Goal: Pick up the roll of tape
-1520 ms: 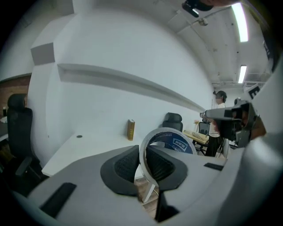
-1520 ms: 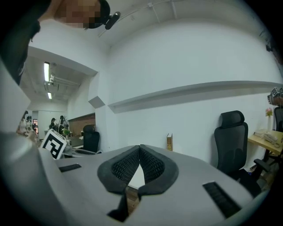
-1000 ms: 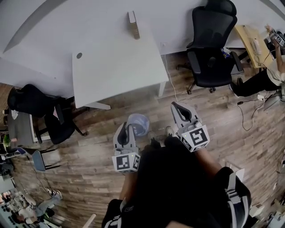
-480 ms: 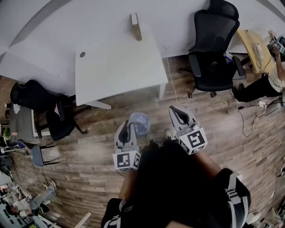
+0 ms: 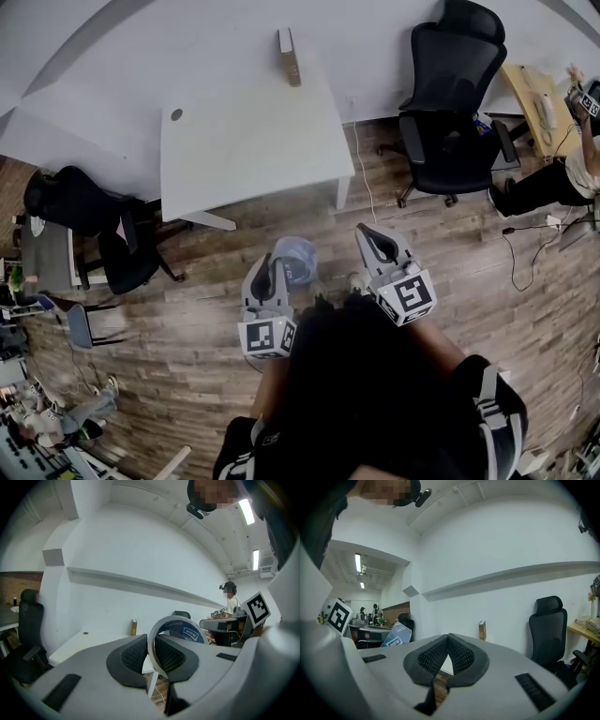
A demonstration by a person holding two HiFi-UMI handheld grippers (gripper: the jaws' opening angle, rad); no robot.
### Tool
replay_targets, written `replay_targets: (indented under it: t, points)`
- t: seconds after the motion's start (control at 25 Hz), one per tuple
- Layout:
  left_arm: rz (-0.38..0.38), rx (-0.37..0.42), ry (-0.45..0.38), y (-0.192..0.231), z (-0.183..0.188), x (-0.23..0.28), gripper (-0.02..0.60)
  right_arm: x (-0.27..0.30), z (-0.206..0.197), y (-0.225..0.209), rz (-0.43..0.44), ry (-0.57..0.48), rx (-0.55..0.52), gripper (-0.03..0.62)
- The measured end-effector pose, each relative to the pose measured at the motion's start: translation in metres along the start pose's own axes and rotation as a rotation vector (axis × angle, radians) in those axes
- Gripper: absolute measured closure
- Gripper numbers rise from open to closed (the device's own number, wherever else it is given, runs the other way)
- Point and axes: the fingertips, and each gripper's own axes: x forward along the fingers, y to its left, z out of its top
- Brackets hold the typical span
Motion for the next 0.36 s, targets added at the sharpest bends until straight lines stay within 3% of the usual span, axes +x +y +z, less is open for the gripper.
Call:
replay_targets:
  t: [0.36]
  points:
    - [-0.012, -0.004, 0.011, -0.0049, -0.0044, -0.0053, 0.511, -0.0068, -0.0039, 0.0044, -0.003, 0.013, -0.001, 0.582]
